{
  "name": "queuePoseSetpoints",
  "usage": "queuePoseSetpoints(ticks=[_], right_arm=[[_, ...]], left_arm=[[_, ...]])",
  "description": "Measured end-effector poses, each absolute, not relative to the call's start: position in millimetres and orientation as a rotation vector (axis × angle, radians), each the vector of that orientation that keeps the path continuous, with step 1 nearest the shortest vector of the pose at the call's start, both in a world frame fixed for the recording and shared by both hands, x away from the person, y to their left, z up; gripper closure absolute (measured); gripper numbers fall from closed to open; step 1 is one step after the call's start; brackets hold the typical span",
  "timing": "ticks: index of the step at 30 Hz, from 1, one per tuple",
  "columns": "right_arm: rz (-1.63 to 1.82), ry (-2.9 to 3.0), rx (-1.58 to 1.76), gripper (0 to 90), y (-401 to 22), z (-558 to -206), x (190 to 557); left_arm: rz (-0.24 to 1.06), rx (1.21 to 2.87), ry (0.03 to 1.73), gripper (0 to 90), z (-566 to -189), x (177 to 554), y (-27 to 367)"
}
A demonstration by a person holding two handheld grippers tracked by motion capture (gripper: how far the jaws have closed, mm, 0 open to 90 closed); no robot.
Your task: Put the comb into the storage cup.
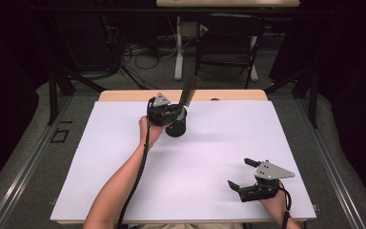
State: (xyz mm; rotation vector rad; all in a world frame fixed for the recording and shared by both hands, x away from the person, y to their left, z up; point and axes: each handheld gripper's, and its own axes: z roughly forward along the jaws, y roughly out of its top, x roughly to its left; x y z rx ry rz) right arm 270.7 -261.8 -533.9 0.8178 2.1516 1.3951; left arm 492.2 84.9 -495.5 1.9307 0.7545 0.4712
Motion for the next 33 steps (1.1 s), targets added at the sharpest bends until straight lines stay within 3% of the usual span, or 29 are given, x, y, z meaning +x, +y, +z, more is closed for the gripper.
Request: queuePoseSetpoints(ticks=[21,33], right_arm=[[1.395,2.153,0.819,1.9,-262,-534,271],[1.394,2.154,0.820,1.9,-261,-534,271]], left_arm=[[0.497,2.027,0.748,71.5,-501,491,80],[0.502,1.996,0.745,41.1,-491,484,90]])
